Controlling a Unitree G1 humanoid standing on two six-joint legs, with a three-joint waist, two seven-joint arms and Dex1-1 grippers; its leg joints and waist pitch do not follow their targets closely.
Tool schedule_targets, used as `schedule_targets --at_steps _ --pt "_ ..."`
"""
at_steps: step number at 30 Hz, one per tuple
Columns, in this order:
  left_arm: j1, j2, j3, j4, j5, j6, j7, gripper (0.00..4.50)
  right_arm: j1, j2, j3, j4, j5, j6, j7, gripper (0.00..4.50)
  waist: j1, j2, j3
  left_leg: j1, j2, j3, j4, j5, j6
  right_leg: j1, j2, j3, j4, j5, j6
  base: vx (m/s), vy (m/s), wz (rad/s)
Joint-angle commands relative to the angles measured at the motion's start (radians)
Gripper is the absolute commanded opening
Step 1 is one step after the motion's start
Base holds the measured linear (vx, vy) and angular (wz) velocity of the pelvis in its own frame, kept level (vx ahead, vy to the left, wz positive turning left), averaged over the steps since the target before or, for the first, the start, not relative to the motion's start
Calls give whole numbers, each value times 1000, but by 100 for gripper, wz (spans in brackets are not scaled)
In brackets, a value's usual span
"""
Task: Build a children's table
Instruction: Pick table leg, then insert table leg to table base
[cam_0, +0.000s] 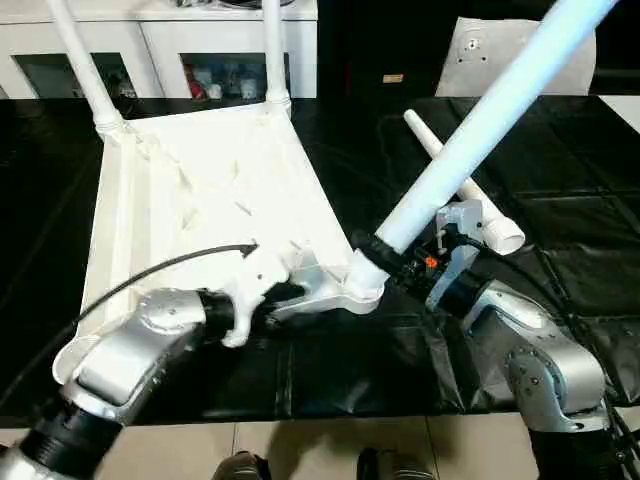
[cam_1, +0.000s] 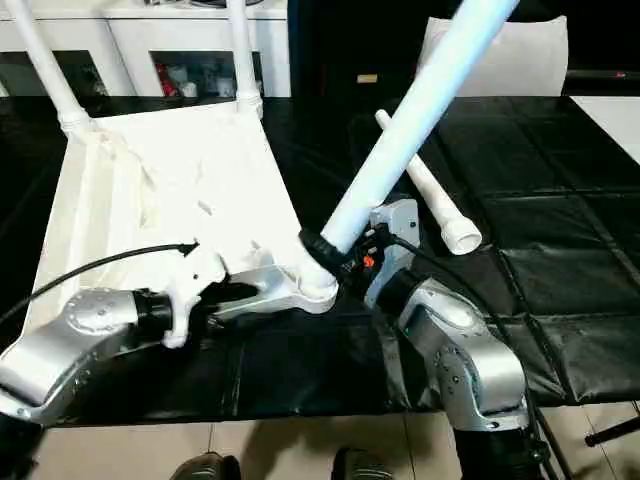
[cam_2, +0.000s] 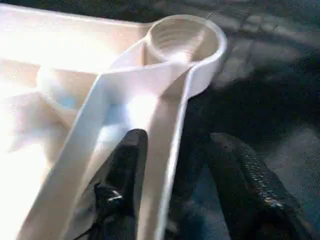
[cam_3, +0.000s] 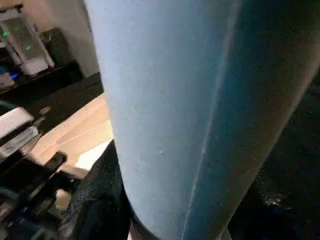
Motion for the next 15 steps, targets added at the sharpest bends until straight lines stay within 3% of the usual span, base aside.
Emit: schedule_targets --at_steps 1,4,5,8,11,13,15 --pt "-25 9 -13 26 21 -30 -30 180 -5 -20 17 -21 8 3 31 193 0 8 -66 18 13 -4 -76 -306 9 48 -54 35 -95 -495 -64 0 0 0" --pt "-49 17 -20 52 34 -42 -56 167 -12 -45 38 -14 -14 2 53 193 3 7 -67 17 14 -4 -76 -294 10 51 -55 38 -90 -468 -80 0 0 0" --pt "-50 17 -20 53 35 -42 -57 140 -13 -46 39 -14 -15 2 54 193 3 7 -67 16 15 -4 -76 -285 10 52 -56 39 -88 -450 -88 0 0 0" --pt "-74 20 -32 83 52 -50 -103 136 -26 -58 52 7 -34 -6 61 193 4 8 -68 15 14 -2 -75 -268 11 54 -57 40 -84 -416 -108 0 0 0" --pt "-84 21 -48 96 62 -49 -136 98 -37 -67 70 31 -56 -24 62 193 3 8 -68 15 15 -3 -76 -268 8 57 -58 41 -83 -411 -116 0 0 0" --pt "-85 23 -56 97 68 -46 -146 90 -42 -72 81 45 -77 -39 61 193 4 15 -68 17 16 -3 -76 -270 5 55 -59 41 -80 -406 -121 0 0 0" --pt "-87 20 -57 100 73 -45 -147 87 -50 -73 87 59 -90 -45 59 193 3 12 -67 17 17 -3 -77 -276 4 56 -59 41 -81 -401 -129 0 0 0"
